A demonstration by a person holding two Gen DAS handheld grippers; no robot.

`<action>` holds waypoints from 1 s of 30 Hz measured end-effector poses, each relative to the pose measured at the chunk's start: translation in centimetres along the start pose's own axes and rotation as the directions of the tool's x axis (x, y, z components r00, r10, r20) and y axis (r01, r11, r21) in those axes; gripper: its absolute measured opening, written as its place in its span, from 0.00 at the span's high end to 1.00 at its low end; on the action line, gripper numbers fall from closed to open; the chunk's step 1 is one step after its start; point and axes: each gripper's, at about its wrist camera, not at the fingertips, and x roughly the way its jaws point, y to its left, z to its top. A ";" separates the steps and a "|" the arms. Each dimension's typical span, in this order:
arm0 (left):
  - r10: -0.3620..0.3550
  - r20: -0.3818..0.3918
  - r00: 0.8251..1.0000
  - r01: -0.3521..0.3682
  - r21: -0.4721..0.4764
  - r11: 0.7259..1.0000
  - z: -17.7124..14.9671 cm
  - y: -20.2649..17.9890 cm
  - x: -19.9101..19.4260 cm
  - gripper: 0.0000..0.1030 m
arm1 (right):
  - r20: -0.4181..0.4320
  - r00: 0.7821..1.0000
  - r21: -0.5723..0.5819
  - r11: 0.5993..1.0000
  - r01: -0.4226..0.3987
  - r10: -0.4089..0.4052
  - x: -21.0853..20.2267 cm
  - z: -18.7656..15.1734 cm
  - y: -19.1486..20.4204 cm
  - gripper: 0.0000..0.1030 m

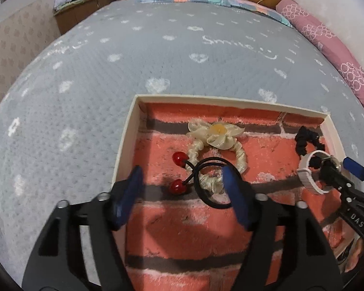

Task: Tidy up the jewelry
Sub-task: 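Carry the hair tie and watch into the tray and open both tools, then withdraw both tools from the tray toward the remaining jewelry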

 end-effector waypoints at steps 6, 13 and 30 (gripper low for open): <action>-0.006 0.051 0.999 0.003 0.048 0.999 0.3 -0.7 -4.8 0.13 | 0.042 0.999 0.005 1.000 -0.023 0.023 -3.9 0.4 -1.0 0.26; -0.017 0.138 0.990 0.005 0.087 0.996 -0.4 -0.9 -11.2 0.05 | 0.080 0.996 0.015 1.000 0.027 -0.028 -8.6 -0.1 -3.0 0.18; -0.029 0.166 0.986 0.011 0.109 0.994 -7.9 0.6 -17.0 0.05 | 0.128 0.991 0.063 0.998 0.030 -0.038 -15.5 -6.8 -7.0 0.12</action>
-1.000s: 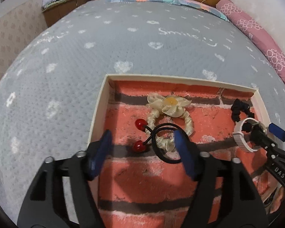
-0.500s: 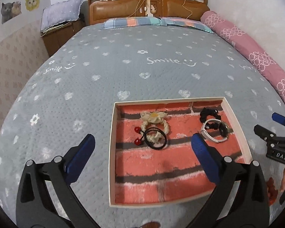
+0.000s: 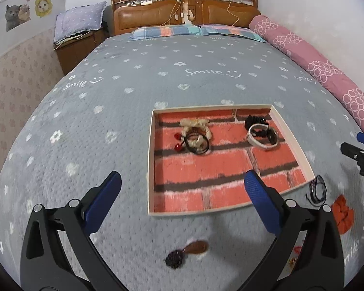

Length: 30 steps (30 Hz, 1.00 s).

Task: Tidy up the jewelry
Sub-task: 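Withdraw both tools from the tray toward the remaining jewelry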

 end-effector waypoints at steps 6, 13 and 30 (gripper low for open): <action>-0.032 0.045 0.999 0.033 -0.037 0.999 -2.7 0.2 -2.5 0.05 | 0.052 0.999 0.025 1.000 -0.008 0.007 -2.7 -2.5 -0.9 0.12; -0.046 0.088 0.995 0.049 -0.033 0.998 -6.1 -0.3 -5.2 0.05 | 0.105 0.994 -0.007 1.000 0.014 -0.013 -5.4 -5.5 -0.5 0.12; -0.066 0.101 0.993 0.068 -0.017 0.998 -16.0 -0.7 -8.9 0.05 | 0.171 0.985 -0.003 1.000 0.003 -0.002 -8.4 -17.4 2.8 0.12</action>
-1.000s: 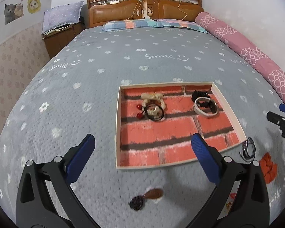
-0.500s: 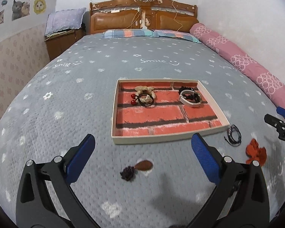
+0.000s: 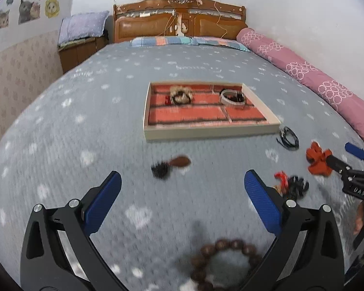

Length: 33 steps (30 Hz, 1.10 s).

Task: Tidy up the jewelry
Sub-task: 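Withdraw both tools from the tray toward the remaining jewelry, then grasp the wooden bead bracelet with the left tool while the right tool grasps the black claw clip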

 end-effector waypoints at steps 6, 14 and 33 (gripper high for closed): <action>0.005 -0.018 1.000 -0.006 -0.014 1.000 -4.5 0.1 -0.5 0.05 | 0.002 1.000 0.002 1.000 -0.010 0.010 -0.4 -3.2 1.2 0.12; -0.010 -0.057 0.998 0.009 -0.029 1.000 -7.8 0.3 -0.4 0.05 | -0.032 0.999 0.042 0.999 -0.021 0.022 0.2 -5.2 1.4 0.12; -0.069 -0.165 0.984 0.063 -0.045 0.997 -10.1 0.0 2.9 0.23 | -0.122 0.992 -0.032 0.998 -0.048 0.044 4.4 -4.2 4.7 0.12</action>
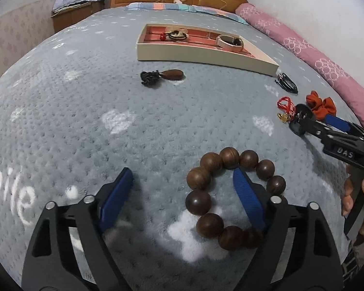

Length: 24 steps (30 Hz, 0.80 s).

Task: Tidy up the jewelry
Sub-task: 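Grasp the wooden bead bracelet with the left tool while the right tool grasps the black claw clip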

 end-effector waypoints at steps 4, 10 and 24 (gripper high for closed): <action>-0.003 -0.013 1.000 0.003 0.014 1.000 0.3 -0.2 0.5 0.29 | -0.022 1.000 0.004 1.000 -0.009 0.009 0.7 0.1 0.0 0.12; -0.005 -0.020 1.000 0.006 0.027 1.000 0.7 -0.4 0.9 0.47 | -0.032 0.999 0.023 0.999 -0.033 0.034 1.1 0.5 -0.6 0.26; -0.018 -0.027 0.999 0.019 0.029 0.999 1.0 -0.5 0.9 0.75 | -0.027 0.995 0.051 0.995 -0.090 0.092 0.9 0.2 -1.1 0.56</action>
